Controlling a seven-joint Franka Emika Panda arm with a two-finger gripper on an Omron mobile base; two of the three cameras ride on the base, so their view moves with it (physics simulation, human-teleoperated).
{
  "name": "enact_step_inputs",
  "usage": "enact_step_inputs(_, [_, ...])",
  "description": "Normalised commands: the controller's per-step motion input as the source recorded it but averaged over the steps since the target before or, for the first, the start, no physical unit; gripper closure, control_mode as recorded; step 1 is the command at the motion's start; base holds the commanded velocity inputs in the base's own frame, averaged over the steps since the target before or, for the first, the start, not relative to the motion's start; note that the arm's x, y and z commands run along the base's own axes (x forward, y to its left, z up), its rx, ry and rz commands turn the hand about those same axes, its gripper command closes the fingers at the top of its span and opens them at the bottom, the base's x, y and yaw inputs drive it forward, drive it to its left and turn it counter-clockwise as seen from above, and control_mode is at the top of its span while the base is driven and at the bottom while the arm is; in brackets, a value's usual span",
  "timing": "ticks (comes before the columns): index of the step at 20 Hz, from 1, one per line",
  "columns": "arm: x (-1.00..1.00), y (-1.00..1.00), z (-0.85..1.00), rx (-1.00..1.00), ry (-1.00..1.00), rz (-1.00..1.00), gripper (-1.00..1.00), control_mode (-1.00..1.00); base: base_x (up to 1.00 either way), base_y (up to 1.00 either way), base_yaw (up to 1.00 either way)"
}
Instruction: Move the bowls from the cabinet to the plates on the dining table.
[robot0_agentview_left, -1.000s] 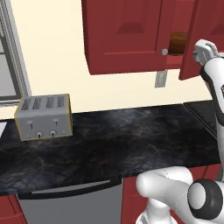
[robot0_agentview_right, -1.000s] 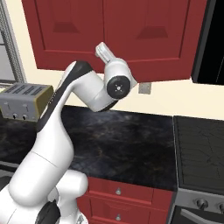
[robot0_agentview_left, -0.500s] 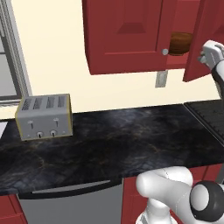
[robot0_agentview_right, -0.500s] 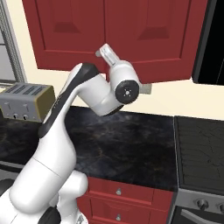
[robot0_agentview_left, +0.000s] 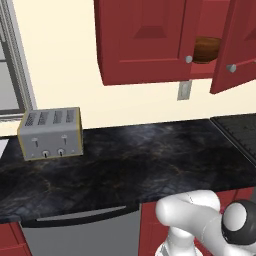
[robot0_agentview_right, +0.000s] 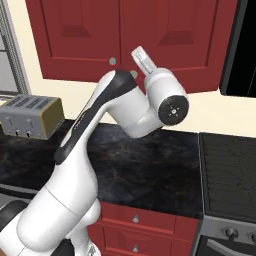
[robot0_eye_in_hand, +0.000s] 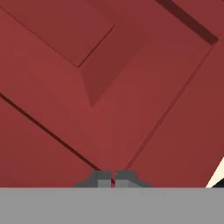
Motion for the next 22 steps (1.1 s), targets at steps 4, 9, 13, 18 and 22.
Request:
enact_step_inputs(4, [-0.48, -0.23, 0.07, -0.01, -0.01, 0.01, 1.00, -1.00, 0.00, 0.00, 0.00])
enact_step_inputs(9, [-0.44, 0.06, 0.03, -0.03, -0.01, 0.00, 1.00, -1.00, 0.00, 0.00, 0.00])
enact_step_inputs(13, [-0.30, 0.36, 0.01, -0.07, 0.00, 0.00, 1.00, -1.00, 0.00, 0.00, 0.00])
enact_step_inputs(18, [-0.07, 0.65, 0.00, -0.11, 0.01, -0.01, 1.00, -1.00, 0.00, 0.00, 0.00])
enact_step_inputs(22, [0.00, 0.69, 0.03, -0.10, 0.00, -0.06, 1.00, -1.00, 0.00, 0.00, 0.00])
